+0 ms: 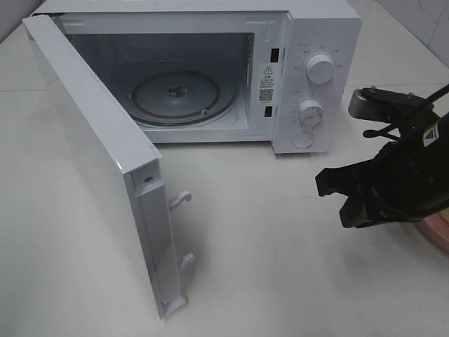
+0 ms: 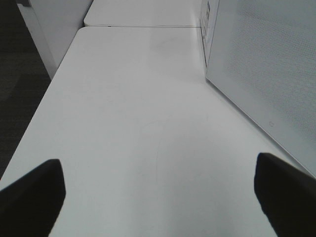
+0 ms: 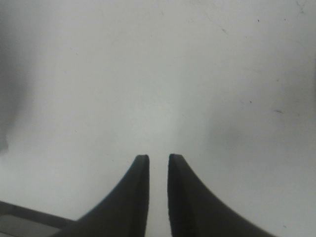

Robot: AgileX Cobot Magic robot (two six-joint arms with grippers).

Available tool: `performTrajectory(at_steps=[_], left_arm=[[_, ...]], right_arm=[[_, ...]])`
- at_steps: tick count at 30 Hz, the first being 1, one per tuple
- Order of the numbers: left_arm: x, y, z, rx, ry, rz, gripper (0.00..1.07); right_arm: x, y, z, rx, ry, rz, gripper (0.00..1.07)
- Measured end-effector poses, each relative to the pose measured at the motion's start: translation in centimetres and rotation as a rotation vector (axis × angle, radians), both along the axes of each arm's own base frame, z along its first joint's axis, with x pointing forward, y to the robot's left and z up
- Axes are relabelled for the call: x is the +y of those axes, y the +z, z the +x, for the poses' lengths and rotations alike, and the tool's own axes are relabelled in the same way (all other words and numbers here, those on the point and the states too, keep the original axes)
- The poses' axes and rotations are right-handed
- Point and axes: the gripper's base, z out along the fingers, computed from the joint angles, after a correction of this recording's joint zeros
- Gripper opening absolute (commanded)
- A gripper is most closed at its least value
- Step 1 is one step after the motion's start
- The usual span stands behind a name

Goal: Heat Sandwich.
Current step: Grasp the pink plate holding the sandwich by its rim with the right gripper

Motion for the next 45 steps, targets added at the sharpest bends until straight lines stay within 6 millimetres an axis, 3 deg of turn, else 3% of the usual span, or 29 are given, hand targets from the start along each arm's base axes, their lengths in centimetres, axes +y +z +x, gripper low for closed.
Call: performTrajectory(at_steps=[4,10,13,14,15,18,19,23,30,38,45], left_arm=[[0.0,0.0,0.0,0.0,0.0,0.0,0.98],[0.0,0.0,0.0,0.0,0.0,0.0,0.98],[0.0,0.0,0.0,0.0,0.0,0.0,0.98],[0.0,0.0,0.0,0.0,0.0,0.0,0.98],[0.0,0.0,0.0,0.0,0.0,0.0,0.98],[0.0,0.0,0.0,0.0,0.0,0.0,0.98],[0.0,0.0,0.0,0.0,0.0,0.0,0.98],[0.0,0.0,0.0,0.0,0.0,0.0,0.98],[0.0,0.0,0.0,0.0,0.0,0.0,0.98],[0.0,0.0,0.0,0.0,0.0,0.0,0.98],[0.0,0.0,0.0,0.0,0.0,0.0,0.98]], right_arm=[[-0.7,2.1,0.5,0.047,0.129,-0.164,0.22],[-2.1,3.6,1.7,0.025,0.125,-0.244,0.31],[-3.4,3.9,2.2,0.025,0.1,-0.265,0.43],[-4.3,3.9,2.5,0.027,0.084,-0.273,0.54],[-4.3,3.9,2.5,0.027,0.084,-0.273,0.54],[-5.6,4.0,2.7,0.03,0.068,-0.285,0.76],[-6.2,4.0,2.9,0.029,0.066,-0.294,0.89],[-7.1,3.9,3.1,0.029,0.067,-0.313,1.02],[-7.6,2.7,3.8,0.075,0.078,-0.329,1.0],[-7.5,-0.8,5.6,0.135,0.096,-0.345,0.97],[-7.9,-2.5,6.3,0.161,0.091,-0.393,0.95]])
